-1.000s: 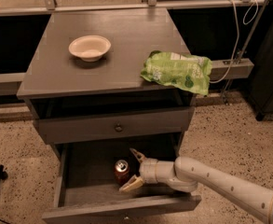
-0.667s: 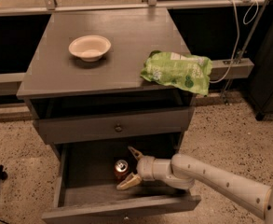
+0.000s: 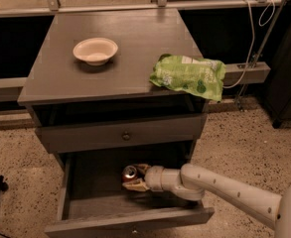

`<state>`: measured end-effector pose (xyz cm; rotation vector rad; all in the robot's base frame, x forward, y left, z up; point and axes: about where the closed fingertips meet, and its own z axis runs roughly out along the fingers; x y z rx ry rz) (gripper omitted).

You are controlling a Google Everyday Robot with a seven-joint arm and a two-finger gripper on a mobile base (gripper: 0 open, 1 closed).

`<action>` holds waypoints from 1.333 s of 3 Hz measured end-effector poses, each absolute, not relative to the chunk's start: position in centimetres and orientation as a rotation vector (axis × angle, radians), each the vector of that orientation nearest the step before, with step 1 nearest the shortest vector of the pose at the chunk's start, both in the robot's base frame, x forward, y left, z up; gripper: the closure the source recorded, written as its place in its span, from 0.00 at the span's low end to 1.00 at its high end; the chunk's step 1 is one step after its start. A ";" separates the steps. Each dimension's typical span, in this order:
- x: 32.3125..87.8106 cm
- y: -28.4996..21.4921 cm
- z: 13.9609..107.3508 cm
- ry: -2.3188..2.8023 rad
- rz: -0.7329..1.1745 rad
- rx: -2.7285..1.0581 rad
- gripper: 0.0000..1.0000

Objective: Pick coke can from middle drawer and place on counter

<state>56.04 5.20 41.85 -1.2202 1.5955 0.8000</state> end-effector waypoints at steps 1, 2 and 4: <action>55.8 5.0 41.6 1.612 0.824 -1.206 0.66; 54.8 6.6 44.9 1.536 0.860 -1.287 0.89; 52.5 10.6 55.8 1.379 1.031 -1.518 1.00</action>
Offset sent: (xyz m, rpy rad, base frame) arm -0.0196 0.0277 0.1040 0.0097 -0.1042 0.2312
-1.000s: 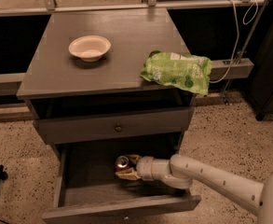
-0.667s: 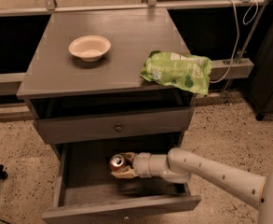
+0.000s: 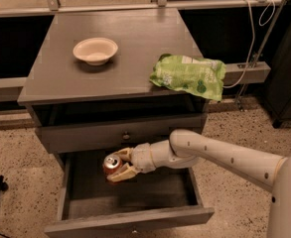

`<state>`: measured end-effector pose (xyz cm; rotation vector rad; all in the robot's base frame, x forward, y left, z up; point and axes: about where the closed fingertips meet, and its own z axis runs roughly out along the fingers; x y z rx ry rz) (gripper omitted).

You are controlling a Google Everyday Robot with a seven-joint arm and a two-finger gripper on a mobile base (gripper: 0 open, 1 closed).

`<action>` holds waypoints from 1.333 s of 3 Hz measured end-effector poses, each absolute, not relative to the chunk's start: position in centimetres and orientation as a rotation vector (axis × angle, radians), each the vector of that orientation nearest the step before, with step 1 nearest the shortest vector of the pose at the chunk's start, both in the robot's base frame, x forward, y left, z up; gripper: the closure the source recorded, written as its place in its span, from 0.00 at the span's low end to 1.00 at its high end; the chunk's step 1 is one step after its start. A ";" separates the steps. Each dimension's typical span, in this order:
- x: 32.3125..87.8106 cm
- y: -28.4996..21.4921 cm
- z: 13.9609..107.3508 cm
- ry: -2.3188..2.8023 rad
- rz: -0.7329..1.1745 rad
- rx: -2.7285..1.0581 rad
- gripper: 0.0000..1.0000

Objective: Pick coke can from middle drawer and place on counter

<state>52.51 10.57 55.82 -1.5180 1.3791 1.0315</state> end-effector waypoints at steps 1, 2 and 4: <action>52.6 10.6 55.7 1.381 1.029 -1.517 1.00; 52.2 11.6 56.0 1.397 1.033 -1.608 1.00; 48.6 15.7 63.1 1.236 1.088 -1.792 1.00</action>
Offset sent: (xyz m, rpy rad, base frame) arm -0.0059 0.0198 0.0075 -0.1748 0.0171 0.1325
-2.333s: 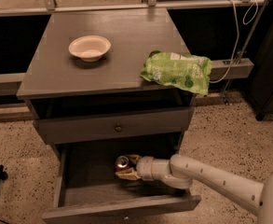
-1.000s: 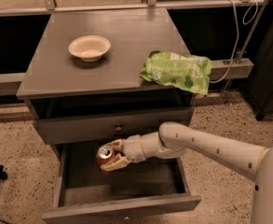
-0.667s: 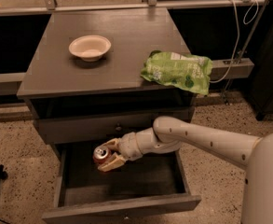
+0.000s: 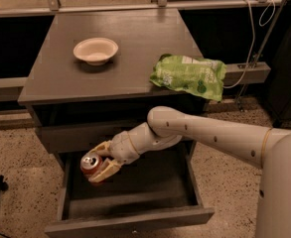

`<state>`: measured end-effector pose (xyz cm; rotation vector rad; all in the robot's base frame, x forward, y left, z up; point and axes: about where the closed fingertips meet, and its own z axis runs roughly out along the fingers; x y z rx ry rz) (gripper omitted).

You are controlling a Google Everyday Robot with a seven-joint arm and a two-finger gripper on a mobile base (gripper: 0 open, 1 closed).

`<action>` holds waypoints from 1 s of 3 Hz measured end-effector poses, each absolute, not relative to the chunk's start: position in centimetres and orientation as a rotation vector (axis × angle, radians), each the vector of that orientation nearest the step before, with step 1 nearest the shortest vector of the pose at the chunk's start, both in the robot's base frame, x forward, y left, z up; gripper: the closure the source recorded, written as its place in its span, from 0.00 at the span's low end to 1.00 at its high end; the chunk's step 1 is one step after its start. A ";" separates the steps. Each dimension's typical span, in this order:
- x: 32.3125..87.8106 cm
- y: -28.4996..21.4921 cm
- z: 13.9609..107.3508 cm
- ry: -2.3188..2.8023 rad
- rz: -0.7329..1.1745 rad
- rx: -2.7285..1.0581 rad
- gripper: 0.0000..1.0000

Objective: Pick coke can from middle drawer and place on counter

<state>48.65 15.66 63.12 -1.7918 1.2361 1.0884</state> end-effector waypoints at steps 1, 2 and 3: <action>46.1 18.0 69.8 1.111 0.996 -1.859 1.00; 45.3 19.3 75.4 1.058 0.876 -1.885 1.00; 46.9 18.5 84.2 1.018 0.884 -1.799 1.00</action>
Offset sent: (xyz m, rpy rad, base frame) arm -0.0391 0.0485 0.1922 -0.0040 -0.3682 0.0222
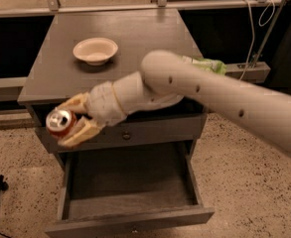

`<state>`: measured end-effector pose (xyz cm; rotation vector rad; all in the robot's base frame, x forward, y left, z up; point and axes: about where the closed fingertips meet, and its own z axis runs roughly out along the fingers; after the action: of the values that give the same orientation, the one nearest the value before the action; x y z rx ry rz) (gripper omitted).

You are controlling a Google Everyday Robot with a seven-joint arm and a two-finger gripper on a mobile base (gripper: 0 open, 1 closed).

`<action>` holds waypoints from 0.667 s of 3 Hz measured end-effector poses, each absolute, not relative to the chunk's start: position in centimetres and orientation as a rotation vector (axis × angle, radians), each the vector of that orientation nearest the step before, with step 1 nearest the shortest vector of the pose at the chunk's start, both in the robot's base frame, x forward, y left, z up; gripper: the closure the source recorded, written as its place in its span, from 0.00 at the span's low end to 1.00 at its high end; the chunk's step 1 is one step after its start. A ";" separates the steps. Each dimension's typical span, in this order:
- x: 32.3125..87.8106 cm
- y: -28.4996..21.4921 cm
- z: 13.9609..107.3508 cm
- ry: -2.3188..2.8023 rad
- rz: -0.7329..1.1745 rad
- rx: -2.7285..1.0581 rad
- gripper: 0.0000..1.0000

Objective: Pick coke can from middle drawer and place on counter

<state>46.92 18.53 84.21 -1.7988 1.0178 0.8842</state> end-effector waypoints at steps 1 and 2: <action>49.8 17.0 90.8 1.079 0.890 -1.718 1.00; 49.7 17.0 90.8 1.079 0.890 -1.719 1.00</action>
Offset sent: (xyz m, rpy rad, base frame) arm 0.0229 -0.0133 0.0540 0.0220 0.0300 -0.0536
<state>49.74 17.04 90.78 -1.7187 1.0791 0.8905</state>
